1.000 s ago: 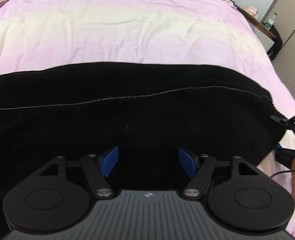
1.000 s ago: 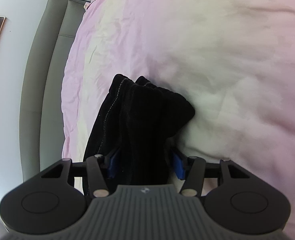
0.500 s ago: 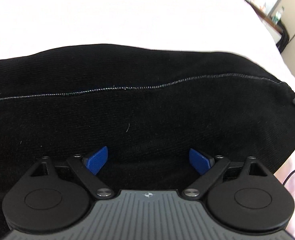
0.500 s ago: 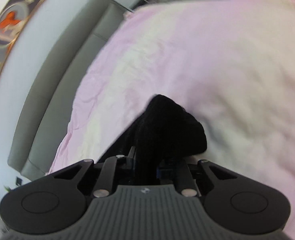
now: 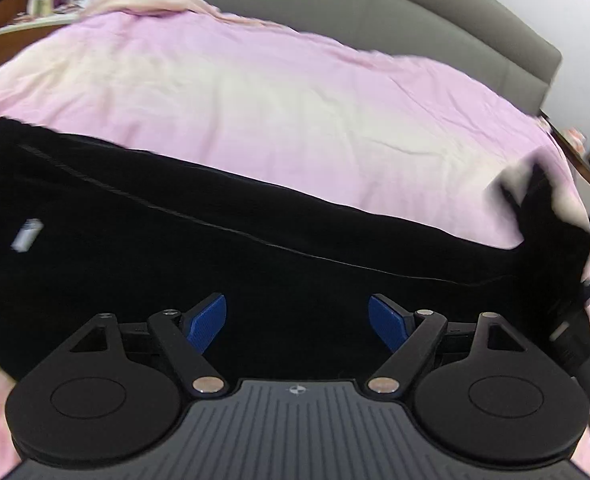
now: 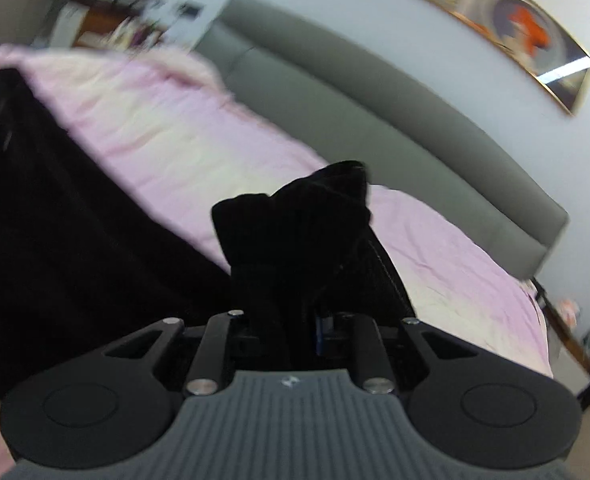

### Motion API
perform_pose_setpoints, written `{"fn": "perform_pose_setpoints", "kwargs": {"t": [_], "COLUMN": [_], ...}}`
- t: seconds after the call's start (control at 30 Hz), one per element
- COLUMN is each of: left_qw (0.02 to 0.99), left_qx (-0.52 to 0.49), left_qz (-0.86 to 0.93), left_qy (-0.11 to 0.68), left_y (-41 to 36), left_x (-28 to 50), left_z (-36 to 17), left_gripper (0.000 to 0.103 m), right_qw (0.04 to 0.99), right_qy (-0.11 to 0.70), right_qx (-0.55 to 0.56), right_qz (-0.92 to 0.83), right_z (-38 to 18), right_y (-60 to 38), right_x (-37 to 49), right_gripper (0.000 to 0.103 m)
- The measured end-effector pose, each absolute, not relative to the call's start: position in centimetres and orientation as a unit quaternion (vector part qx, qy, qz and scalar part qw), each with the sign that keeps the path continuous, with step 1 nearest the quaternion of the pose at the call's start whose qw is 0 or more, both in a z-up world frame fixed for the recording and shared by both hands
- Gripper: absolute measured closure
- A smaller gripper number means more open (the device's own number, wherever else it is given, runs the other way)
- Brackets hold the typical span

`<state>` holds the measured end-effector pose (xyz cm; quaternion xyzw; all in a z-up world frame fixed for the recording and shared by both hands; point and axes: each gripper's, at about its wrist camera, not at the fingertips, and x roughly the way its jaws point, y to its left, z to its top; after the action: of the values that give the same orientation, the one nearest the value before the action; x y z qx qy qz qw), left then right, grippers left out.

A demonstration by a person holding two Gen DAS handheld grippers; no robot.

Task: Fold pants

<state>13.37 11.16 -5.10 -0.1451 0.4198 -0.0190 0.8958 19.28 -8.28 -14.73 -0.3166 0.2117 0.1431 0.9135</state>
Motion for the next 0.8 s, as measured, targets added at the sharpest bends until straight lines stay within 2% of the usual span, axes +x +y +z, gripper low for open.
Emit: {"fn": "perform_pose_setpoints", "kwargs": {"t": [0.07,0.1,0.13,0.2,0.27,0.37,0.43,0.5,0.57,0.63,0.67,0.7,0.8], "left_qw": [0.896,0.892,0.886,0.875,0.873,0.879,0.879,0.879,0.878,0.877,0.876,0.876,0.877], "left_qx": [-0.17,-0.186,-0.202,-0.216,-0.213,-0.19,-0.184,-0.182,-0.183,-0.188,-0.19,-0.191,-0.189], "left_qz": [-0.008,-0.004,0.0,0.005,0.003,-0.017,-0.033,-0.035,-0.033,-0.03,-0.03,-0.028,-0.026], "left_qy": [0.411,0.412,0.418,0.433,0.44,0.437,0.439,0.439,0.44,0.442,0.442,0.441,0.442], "left_y": [13.5,14.4,15.2,15.9,15.5,13.4,12.5,12.6,12.7,12.8,12.3,12.3,12.0], "left_x": [11.7,11.3,11.1,10.9,10.7,10.3,11.0,11.0,11.1,11.2,11.9,11.8,12.1], "left_z": [-6.0,-6.7,-7.5,-8.8,-9.2,-9.2,-8.4,-8.6,-8.8,-8.9,-8.8,-8.8,-8.8], "left_gripper": [0.008,0.008,0.008,0.01,0.01,0.01,0.01,0.01,0.01,0.01,0.01,0.01,0.01], "right_qw": [0.85,0.824,0.812,0.806,0.827,0.85,0.863,0.887,0.909,0.921,0.921,0.919,0.883], "right_qy": [0.275,0.28,0.244,0.227,0.262,0.304,0.301,0.287,0.288,0.302,0.316,0.329,0.395], "right_qx": [-0.405,-0.449,-0.495,-0.509,-0.441,-0.277,-0.189,-0.15,-0.123,-0.109,-0.111,-0.12,-0.181], "right_qz": [0.197,0.201,0.191,0.199,0.229,0.329,0.359,0.328,0.274,0.221,0.197,0.18,0.176], "right_z": [-19.7,-21.8,-22.7,-21.6,-18.8,-14.2,-12.0,-10.7,-10.4,-11.0,-11.5,-12.3,-16.3], "right_y": [-4.8,-3.6,-2.9,-2.9,-4.0,-7.4,-9.7,-11.4,-12.9,-14.1,-14.2,-14.3,-12.9], "right_x": [18.8,18.0,16.8,16.0,16.2,16.1,16.4,17.2,18.8,20.4,21.1,21.6,22.7], "right_gripper": [0.081,0.081,0.081,0.073,0.063,0.053,0.052,0.052,0.054,0.068,0.079,0.082,0.083]}}
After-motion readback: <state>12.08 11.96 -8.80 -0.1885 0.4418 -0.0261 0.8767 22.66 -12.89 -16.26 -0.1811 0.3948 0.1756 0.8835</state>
